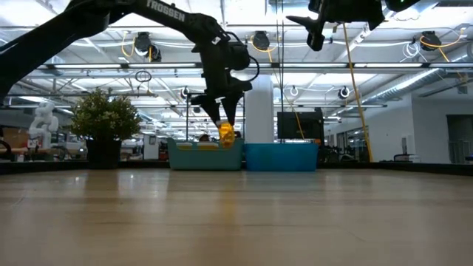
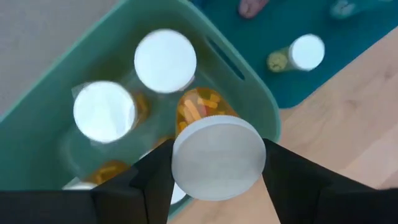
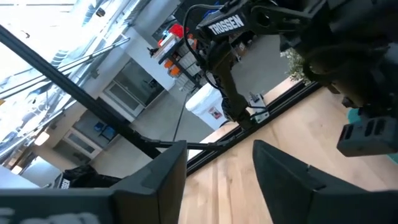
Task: Pick and place medicine bottles into bin by pill shape (circle, oval)
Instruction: Put the large orange capsule bottle into the green bin
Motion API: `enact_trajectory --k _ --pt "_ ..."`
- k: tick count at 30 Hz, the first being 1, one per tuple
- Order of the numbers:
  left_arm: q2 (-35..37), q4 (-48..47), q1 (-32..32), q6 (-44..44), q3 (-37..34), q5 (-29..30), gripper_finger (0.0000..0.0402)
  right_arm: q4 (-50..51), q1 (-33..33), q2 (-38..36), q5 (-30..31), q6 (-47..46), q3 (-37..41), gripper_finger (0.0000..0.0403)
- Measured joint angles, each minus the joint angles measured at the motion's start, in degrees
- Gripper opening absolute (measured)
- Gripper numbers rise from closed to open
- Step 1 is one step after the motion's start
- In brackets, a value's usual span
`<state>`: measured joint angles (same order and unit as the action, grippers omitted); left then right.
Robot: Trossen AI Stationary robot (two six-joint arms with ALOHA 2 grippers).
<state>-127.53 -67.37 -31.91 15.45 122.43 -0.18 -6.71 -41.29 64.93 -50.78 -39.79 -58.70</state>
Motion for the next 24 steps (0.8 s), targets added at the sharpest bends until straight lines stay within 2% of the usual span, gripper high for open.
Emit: enact_trajectory --k 4,9,17,24 --pt "-0.41 1.08 0.12 0.47 -0.02 0.24 0.0213 0.13 0.0 0.0 -0.02 0.0 0.0 0.0163" --pt "-1.41 1.04 0.07 -0.16 0.0 0.3 0.023 0.38 0.0 -0.02 -0.01 0.01 0.0 0.0152" --pt "-4.03 0.65 0.05 -0.68 -0.02 -0.53 0.0216 0.67 -0.03 -0.02 -0.02 0.44 0.0 0.0148" --pt "-4.62 0.63 0.07 -0.34 0.0 -0.42 0.0233 0.98 -0.41 -0.02 0.07 0.94 0.0 0.0148"
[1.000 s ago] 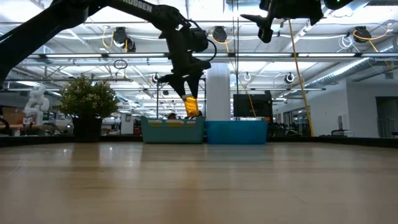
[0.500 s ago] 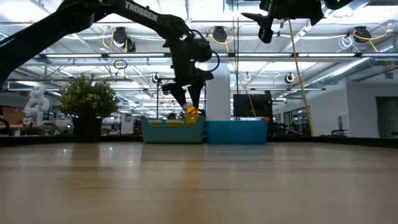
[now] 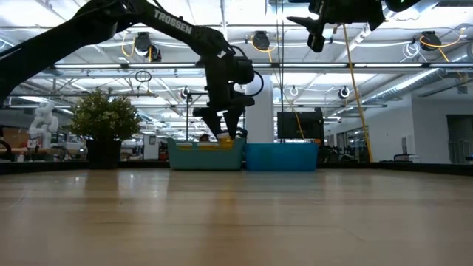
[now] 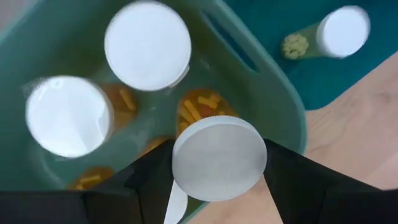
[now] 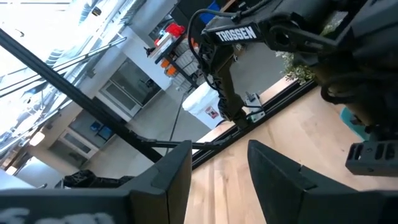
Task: Pick and place medicine bottles into bin by pill shape (circle, oval)
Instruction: Put the large orange capsule bottle into the green bin
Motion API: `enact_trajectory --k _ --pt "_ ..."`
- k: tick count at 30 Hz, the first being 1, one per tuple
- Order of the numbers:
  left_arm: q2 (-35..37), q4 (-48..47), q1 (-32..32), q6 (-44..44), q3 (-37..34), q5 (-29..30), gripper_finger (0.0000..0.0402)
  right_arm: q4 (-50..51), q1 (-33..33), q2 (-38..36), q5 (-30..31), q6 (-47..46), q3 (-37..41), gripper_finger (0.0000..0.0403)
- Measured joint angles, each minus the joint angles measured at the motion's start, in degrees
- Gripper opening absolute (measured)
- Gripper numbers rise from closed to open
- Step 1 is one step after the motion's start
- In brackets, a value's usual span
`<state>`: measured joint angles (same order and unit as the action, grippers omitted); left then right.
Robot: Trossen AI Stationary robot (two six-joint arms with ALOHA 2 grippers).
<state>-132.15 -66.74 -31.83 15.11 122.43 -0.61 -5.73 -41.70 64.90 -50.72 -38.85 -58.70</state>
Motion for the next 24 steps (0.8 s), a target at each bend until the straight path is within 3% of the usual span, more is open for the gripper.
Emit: enact_trajectory --k 11,24 --pt "-0.99 0.09 -0.26 -1.03 -0.02 -0.51 0.0218 0.01 -1.48 0.0 0.0 0.29 0.0 0.0148" --pt "-2.28 -0.41 -0.37 -2.43 -0.02 -0.78 0.0245 0.01 -1.5 0.0 -0.07 0.54 0.0 0.0148"
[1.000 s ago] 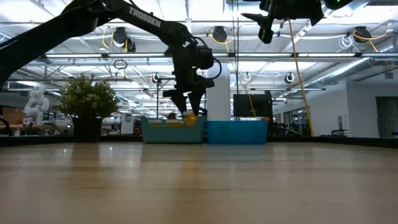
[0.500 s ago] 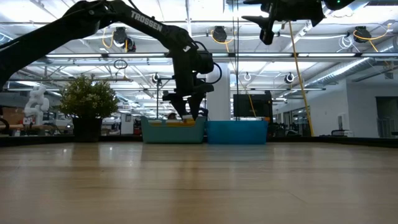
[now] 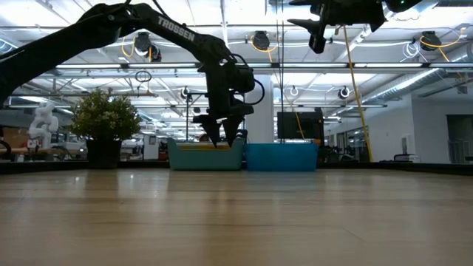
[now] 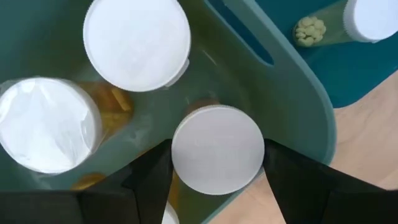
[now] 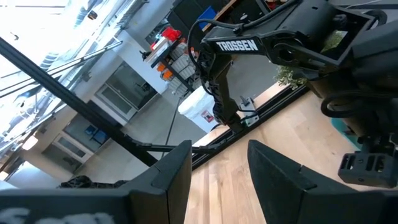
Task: Pick and place medicine bottles into bin by pill shape (circle, oval)
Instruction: Put the large orange capsule bottle into the green bin, then return to Home Position
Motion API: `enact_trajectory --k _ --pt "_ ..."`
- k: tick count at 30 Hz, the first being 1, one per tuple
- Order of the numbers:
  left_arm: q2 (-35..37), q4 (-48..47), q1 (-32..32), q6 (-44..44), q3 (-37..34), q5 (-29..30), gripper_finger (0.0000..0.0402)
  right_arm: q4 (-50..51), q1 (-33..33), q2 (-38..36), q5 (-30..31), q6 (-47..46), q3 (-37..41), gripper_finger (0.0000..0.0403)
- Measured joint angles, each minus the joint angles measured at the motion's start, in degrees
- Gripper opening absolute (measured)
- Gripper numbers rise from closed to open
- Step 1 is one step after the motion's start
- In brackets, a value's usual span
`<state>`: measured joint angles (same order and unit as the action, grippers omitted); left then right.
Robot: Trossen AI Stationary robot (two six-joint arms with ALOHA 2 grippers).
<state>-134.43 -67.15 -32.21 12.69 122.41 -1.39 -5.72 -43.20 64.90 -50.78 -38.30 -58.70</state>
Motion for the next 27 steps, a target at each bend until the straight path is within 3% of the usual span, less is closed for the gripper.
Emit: enact_trajectory --k 17,27 --pt "3.44 -1.37 0.07 0.26 0.02 0.61 0.0271 0.0 0.02 0.0 -0.28 1.5 0.0 0.0148" --pt "9.33 -2.83 0.2 0.32 0.02 1.93 0.0259 0.0 0.02 0.0 -0.4 2.17 0.0 0.0148"
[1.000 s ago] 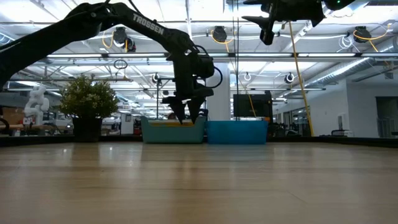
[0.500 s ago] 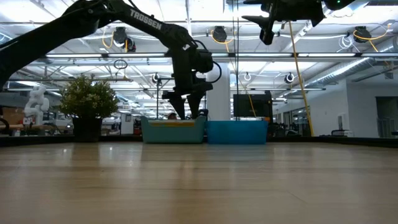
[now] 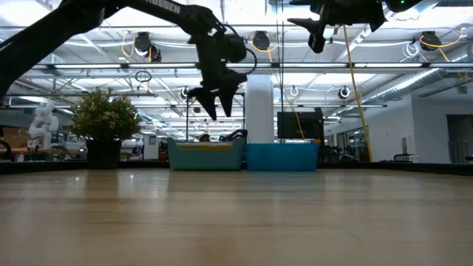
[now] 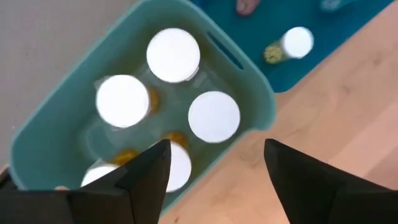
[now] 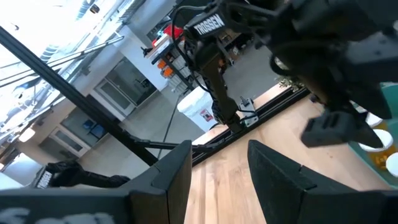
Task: Pick and place medicine bottles into bin by pill shape (circle, oval)
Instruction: Return to Home Position
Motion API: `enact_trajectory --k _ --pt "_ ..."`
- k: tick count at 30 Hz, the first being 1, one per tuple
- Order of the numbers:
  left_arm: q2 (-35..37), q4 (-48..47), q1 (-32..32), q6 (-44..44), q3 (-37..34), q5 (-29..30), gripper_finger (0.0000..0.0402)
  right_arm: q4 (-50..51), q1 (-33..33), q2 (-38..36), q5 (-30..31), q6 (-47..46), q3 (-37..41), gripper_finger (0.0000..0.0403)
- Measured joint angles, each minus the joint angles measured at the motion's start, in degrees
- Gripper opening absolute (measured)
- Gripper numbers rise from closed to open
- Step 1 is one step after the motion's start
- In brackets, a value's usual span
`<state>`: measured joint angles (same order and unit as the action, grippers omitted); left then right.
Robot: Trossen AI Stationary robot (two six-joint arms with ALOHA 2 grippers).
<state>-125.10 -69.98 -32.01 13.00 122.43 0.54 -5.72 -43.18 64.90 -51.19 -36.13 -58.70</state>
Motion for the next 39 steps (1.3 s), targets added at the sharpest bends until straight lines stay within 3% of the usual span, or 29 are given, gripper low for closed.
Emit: enact_trajectory --k 9,14,19,24,27,30,35,39 --pt "5.32 -0.26 2.13 -0.17 0.0 0.12 0.0238 0.0 0.0 0.0 -0.05 2.82 0.0 0.0148" --pt "8.76 -0.46 3.7 3.92 0.0 2.13 0.0214 -0.02 0.0 -0.02 0.12 3.79 0.0 0.0137" --pt "13.03 -0.45 5.34 4.63 0.0 3.5 0.0188 -0.02 0.0 -0.02 0.18 9.5 0.0 0.0098" --pt "16.28 -0.41 6.38 -3.74 0.0 5.6 0.0165 -0.02 0.0 -0.02 0.29 14.89 0.0 0.0041" --pt "18.25 -0.43 6.38 0.95 0.02 7.59 0.0152 -0.02 0.0 -0.02 0.36 16.43 0.0 0.0009" --pt "19.2 -1.6 6.01 5.51 0.04 8.9 0.0139 -0.02 0.0 -0.02 0.41 18.62 0.0 0.0006" --pt "19.29 -6.37 5.88 8.73 0.02 10.01 0.0096 0.09 -0.02 -0.5 1.97 20.66 0.0 0.0002" --pt "19.61 -8.61 6.52 8.88 0.02 14.0 0.0037 0.54 -0.02 -1.77 3.51 23.17 0.0 0.0001"
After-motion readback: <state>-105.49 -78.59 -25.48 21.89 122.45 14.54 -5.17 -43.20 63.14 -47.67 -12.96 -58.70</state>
